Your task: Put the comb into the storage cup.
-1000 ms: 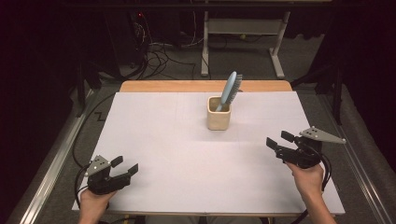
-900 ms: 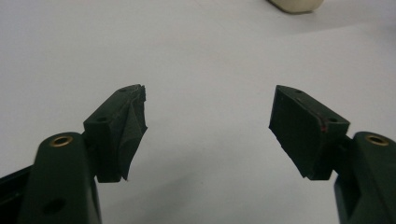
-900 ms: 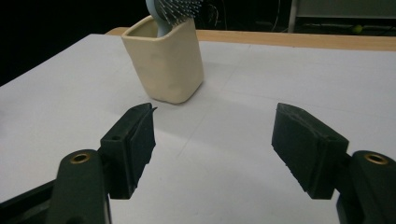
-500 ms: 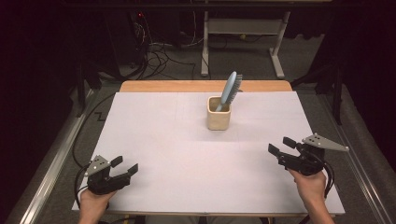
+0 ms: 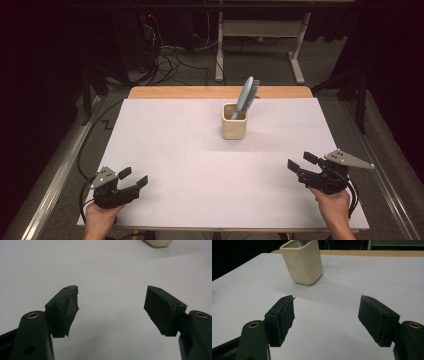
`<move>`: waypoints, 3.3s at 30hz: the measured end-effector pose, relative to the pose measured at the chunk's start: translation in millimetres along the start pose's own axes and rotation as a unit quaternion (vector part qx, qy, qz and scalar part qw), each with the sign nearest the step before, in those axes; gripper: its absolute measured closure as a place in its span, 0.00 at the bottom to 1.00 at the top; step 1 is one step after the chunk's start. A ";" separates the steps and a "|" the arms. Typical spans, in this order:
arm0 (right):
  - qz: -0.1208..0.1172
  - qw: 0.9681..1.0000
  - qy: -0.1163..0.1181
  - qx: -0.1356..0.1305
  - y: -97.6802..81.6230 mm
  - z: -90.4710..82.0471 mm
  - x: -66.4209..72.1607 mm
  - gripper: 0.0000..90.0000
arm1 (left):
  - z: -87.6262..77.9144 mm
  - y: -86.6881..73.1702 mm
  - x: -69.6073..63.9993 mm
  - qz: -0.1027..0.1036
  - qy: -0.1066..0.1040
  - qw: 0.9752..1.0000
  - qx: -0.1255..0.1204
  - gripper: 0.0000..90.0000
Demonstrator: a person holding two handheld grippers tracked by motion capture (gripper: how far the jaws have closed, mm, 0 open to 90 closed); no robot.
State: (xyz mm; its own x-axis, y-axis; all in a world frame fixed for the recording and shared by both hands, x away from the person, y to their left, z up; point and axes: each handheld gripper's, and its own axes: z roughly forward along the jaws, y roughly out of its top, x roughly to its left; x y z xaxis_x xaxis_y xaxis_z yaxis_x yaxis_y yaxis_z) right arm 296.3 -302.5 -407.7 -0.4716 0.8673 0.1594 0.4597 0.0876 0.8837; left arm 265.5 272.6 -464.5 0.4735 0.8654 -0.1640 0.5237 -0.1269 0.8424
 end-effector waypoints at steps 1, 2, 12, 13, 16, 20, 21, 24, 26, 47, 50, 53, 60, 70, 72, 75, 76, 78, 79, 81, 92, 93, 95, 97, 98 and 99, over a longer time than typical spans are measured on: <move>-0.001 1.000 0.001 0.000 -0.7 -0.3 0.2 0.33 | 0.0 0.0 -0.1 0.000 0.000 1.000 0.000 0.31; 0.000 1.000 0.001 0.000 -1.9 -0.8 0.7 0.33 | 0.0 0.0 -0.1 0.000 0.000 1.000 0.000 0.31; 0.004 1.000 0.006 0.000 -10.0 -4.5 2.3 0.33 | 0.7 -0.3 -0.3 0.000 -0.001 1.000 0.004 0.31; 0.005 1.000 0.006 0.001 -11.0 -4.8 2.4 0.33 | 0.9 -0.4 -0.3 0.001 -0.001 1.000 0.005 0.31; 0.005 1.000 0.006 0.002 -13.6 -5.4 1.9 0.33 | 1.1 -0.4 -0.6 0.002 -0.003 1.000 0.004 0.31; 0.007 1.000 0.005 0.002 -16.5 -6.5 1.2 0.33 | 1.2 -0.4 -0.6 0.002 -0.003 1.000 0.005 0.31; 0.009 1.000 0.005 0.002 -17.3 -7.0 1.1 0.33 | 1.1 -0.4 -0.6 0.001 -0.003 1.000 0.005 0.31; 0.011 1.000 0.004 0.001 -19.8 -7.8 0.1 0.33 | 1.2 -0.4 -0.7 0.002 -0.003 1.000 0.005 0.31; 0.014 1.000 0.003 0.001 -21.9 -8.6 -1.2 0.33 | 1.3 -0.4 -0.9 0.002 -0.003 1.000 0.005 0.31; 0.030 1.000 -0.004 0.008 -43.5 -10.2 -5.9 0.33 | 0.8 -0.6 0.3 0.000 -0.002 1.000 0.005 0.31; 0.031 0.999 -0.008 0.006 -45.4 -11.4 -6.6 0.33 | 0.7 -0.6 0.2 -0.001 -0.002 1.000 0.005 0.31; 0.030 0.999 -0.011 0.008 -48.0 -12.1 -7.3 0.33 | 1.0 -0.7 0.5 -0.001 -0.004 1.000 0.006 0.31; 0.029 0.999 -0.016 0.008 -54.0 -13.8 -7.5 0.32 | 0.8 -0.6 0.2 -0.001 -0.003 1.000 0.005 0.32; 0.025 0.999 -0.023 0.004 -62.2 -16.4 -7.8 0.31 | 0.2 -0.6 0.1 -0.003 -0.003 1.000 0.002 0.32; 0.023 0.999 -0.024 0.004 -63.1 -16.8 -7.6 0.31 | 0.3 -0.6 0.0 -0.003 -0.003 1.000 0.002 0.32; 0.021 0.999 -0.024 -0.001 -65.3 -17.4 -7.2 0.31 | 0.3 -0.6 -0.2 -0.002 -0.003 1.000 0.003 0.32; 0.021 0.999 -0.024 -0.002 -66.2 -17.9 -7.2 0.31 | 0.2 -0.5 -0.3 -0.002 -0.003 1.000 0.002 0.32; 0.020 1.000 -0.023 -0.003 -67.6 -18.4 -7.4 0.31 | -0.1 -0.5 -0.3 -0.003 -0.003 1.000 0.001 0.32; 0.019 1.000 -0.024 -0.004 -68.3 -18.8 -7.4 0.31 | -0.2 -0.5 -0.3 -0.003 -0.003 1.000 0.001 0.32; 0.019 0.999 -0.025 -0.005 -69.4 -19.4 -7.2 0.31 | -0.4 -0.5 -0.3 -0.003 -0.002 1.000 0.002 0.32; 0.027 0.999 -0.030 -0.015 -75.8 -28.0 -10.8 0.29 | -1.9 -0.6 0.2 -0.005 -0.003 1.000 -0.001 0.32; 0.026 0.999 -0.031 -0.015 -76.1 -28.5 -10.7 0.29 | -2.0 -0.6 0.2 -0.005 -0.002 1.000 -0.001 0.32; 0.023 0.999 -0.033 -0.014 -76.5 -28.8 -10.5 0.29 | -2.2 -0.7 0.5 -0.007 -0.002 1.000 -0.002 0.32; 0.023 0.999 -0.031 -0.015 -76.7 -29.3 -10.1 0.29 | -2.7 -0.8 0.9 -0.009 -0.001 1.000 -0.002 0.32; 0.025 0.999 -0.030 -0.015 -76.9 -29.5 -9.8 0.29 | -2.9 -0.9 1.1 -0.011 -0.001 1.000 -0.003 0.32; 0.025 0.999 -0.029 -0.015 -77.1 -29.8 -9.8 0.29 | -2.9 -0.9 1.1 -0.011 -0.001 1.000 -0.003 0.32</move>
State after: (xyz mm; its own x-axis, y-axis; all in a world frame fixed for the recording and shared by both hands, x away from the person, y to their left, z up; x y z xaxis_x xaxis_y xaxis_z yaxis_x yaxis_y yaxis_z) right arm 243.0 -332.3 -464.3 -0.4042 0.8972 0.1782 0.4578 0.0298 0.8885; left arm 263.4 275.1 -464.0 0.4632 0.8670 -0.1839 0.5295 -0.1043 0.8419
